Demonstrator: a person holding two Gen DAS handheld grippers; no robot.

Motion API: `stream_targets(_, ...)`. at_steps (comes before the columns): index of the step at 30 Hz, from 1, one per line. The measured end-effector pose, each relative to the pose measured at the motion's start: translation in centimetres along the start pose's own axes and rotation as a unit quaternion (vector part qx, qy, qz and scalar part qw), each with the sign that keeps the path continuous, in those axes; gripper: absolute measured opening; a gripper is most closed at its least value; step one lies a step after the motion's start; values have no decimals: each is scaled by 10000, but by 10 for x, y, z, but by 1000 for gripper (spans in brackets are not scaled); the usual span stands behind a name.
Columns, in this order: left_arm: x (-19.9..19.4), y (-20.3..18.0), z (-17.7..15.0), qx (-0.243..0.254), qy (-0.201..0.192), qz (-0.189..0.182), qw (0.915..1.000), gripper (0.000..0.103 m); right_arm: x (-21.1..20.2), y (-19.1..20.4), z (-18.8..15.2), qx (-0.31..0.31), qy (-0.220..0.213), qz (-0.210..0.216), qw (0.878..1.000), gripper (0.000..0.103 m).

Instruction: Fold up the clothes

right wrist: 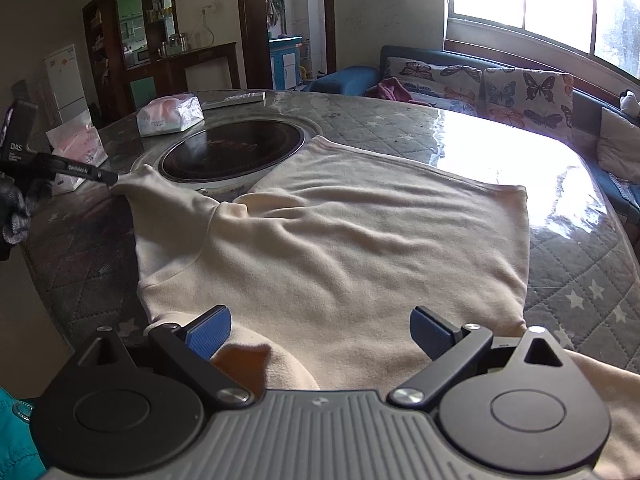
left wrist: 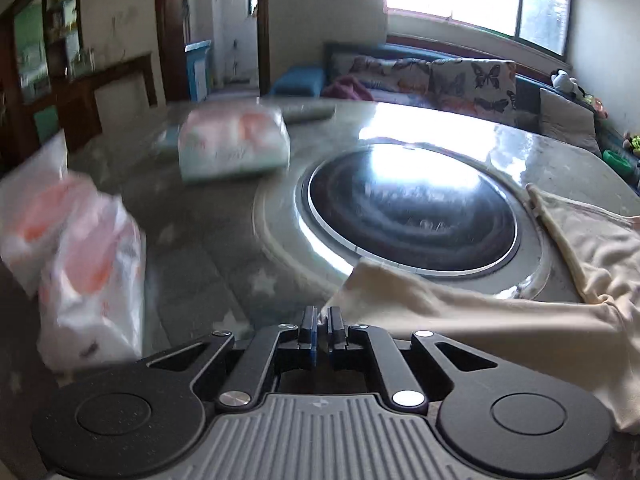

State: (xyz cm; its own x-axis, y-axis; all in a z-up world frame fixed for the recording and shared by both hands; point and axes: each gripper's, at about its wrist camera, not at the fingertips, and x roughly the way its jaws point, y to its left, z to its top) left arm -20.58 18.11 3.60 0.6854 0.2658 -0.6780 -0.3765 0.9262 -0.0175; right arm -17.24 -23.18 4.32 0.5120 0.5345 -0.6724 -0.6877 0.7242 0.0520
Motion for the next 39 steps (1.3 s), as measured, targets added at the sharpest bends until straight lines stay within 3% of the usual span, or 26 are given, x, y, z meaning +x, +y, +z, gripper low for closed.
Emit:
stream_targets(6,0,-3,11,-93,-160,96,9998,9,-4,3,1,20,18,189,9998,96)
stream_targets(11,7,-16,22,218,-281,190,9992,8,-7,10,4,6,96,606,9981,89)
stream_targets(20,10,-8,17,-69,-183,328,9993,5,5,44,3,-725,389,1169,9897,81)
stream_targets(21,9,-7,16,-73,-177,333,9993,5,7,46,2,-779,432,1177,9891,72)
stream_targets(24,8,-4,14,-89,-165,392,9991,5,13,54,-1,-1031,501,1015,9882,58)
stream_targets(27,8,0,13,-120,-147,450,9988,5,10,52,-2,-958,541,1169,9870,19)
stream_targets(31,6,1,8,-31,-90,541,9985,5,5,50,-6,-1145,637,1284,9830,18)
stream_targets(34,8,3,5,25,11,822,9966,6,2,50,-5,-1265,716,1415,9792,19)
stream_targets(39,1,6,17,-304,4,490,9983,7,-5,38,1,-960,714,1620,9795,37)
